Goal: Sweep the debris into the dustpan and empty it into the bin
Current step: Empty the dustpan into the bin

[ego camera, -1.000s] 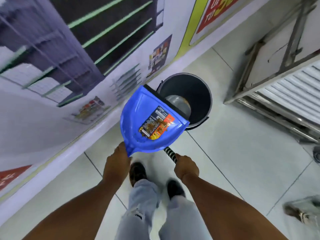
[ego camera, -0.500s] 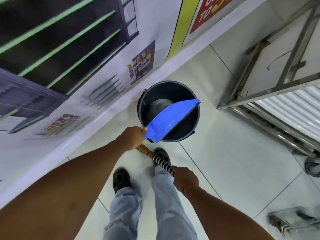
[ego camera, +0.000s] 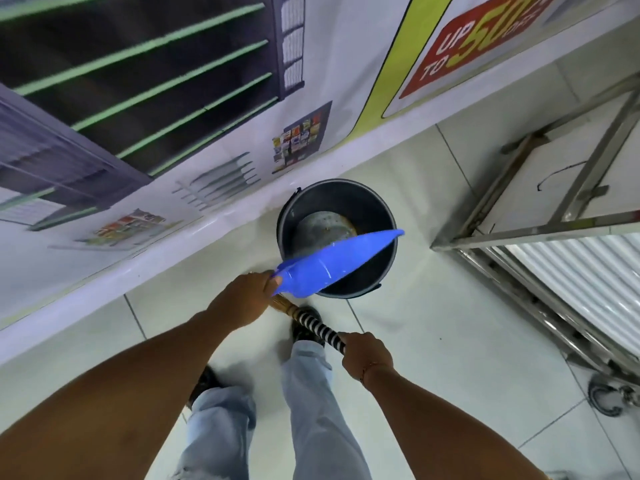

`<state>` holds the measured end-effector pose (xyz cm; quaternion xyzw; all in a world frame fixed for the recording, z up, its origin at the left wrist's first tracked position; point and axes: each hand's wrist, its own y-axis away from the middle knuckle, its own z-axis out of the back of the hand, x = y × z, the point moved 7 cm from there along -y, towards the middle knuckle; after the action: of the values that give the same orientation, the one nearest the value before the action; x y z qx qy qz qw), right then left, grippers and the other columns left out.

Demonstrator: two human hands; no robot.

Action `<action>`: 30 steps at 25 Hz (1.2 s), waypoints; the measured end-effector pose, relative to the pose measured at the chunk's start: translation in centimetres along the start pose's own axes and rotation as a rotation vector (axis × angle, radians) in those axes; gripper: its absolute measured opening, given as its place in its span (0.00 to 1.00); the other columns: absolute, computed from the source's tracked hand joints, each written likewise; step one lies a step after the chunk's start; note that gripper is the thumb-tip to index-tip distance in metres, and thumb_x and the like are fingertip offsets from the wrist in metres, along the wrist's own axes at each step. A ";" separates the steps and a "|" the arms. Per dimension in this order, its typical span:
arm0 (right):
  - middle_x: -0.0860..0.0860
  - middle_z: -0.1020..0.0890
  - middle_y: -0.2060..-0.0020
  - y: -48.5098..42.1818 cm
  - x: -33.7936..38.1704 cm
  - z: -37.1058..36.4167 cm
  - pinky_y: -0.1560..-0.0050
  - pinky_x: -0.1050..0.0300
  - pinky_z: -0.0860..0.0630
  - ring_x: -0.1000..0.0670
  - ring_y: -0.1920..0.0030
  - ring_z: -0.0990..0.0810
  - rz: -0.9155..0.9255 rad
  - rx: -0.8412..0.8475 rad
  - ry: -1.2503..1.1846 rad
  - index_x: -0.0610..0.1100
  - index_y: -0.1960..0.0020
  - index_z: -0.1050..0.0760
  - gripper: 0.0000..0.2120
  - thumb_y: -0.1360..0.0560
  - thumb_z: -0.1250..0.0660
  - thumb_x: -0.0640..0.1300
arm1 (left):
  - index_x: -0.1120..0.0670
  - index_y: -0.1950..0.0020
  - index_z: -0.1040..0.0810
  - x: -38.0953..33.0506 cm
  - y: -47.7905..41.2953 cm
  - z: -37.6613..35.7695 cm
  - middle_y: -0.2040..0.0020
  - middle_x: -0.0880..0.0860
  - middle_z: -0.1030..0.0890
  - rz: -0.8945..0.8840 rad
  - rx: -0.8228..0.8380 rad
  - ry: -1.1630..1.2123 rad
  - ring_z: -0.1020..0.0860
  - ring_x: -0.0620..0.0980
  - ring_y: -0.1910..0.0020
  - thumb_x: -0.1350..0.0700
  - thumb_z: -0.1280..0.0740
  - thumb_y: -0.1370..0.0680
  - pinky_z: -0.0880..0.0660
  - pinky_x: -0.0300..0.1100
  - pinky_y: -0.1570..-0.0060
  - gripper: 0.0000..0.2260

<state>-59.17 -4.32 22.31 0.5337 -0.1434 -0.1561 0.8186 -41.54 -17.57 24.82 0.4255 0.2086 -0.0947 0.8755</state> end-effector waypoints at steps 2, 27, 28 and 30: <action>0.44 0.24 0.36 0.3 0.4 -0.6 0.39 0.51 0.27 0.40 0.36 0.26 0.011 0.009 0.050 0.54 0.28 0.35 0.23 0.22 0.43 0.43 | 0.60 0.34 0.33 2.6 2.2 -0.5 0.42 0.61 0.23 -0.004 -0.096 0.139 0.25 0.62 0.43 0.48 0.44 0.22 0.29 0.50 0.45 0.21; 0.42 0.19 0.40 -12.0 49.0 -8.6 0.38 0.52 0.27 0.41 0.38 0.24 0.623 -0.313 0.607 0.43 0.36 0.23 0.17 0.25 0.35 0.41 | 0.59 0.41 0.28 43.1 20.4 -16.3 0.51 0.55 0.21 0.398 -0.356 0.512 0.21 0.55 0.55 0.62 0.40 0.36 0.30 0.39 0.55 0.22; 0.41 0.19 0.42 -14.4 50.8 -10.6 0.40 0.53 0.27 0.40 0.40 0.24 0.658 -0.333 0.634 0.43 0.37 0.23 0.16 0.25 0.36 0.40 | 0.59 0.40 0.30 44.7 18.6 -17.3 0.49 0.54 0.23 0.450 -0.379 0.547 0.22 0.56 0.52 0.61 0.41 0.35 0.30 0.41 0.53 0.23; 0.40 0.19 0.44 -19.2 53.5 -13.9 0.43 0.52 0.27 0.39 0.42 0.23 0.694 -0.361 0.682 0.43 0.37 0.24 0.16 0.24 0.39 0.38 | 0.58 0.40 0.31 47.7 15.4 -19.2 0.51 0.51 0.26 0.529 -0.417 0.608 0.23 0.56 0.50 0.61 0.42 0.35 0.32 0.41 0.54 0.22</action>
<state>-6.89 -22.02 2.88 0.3256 -0.0080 0.2851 0.9015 0.97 7.58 3.88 0.2873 0.3547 0.3054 0.8357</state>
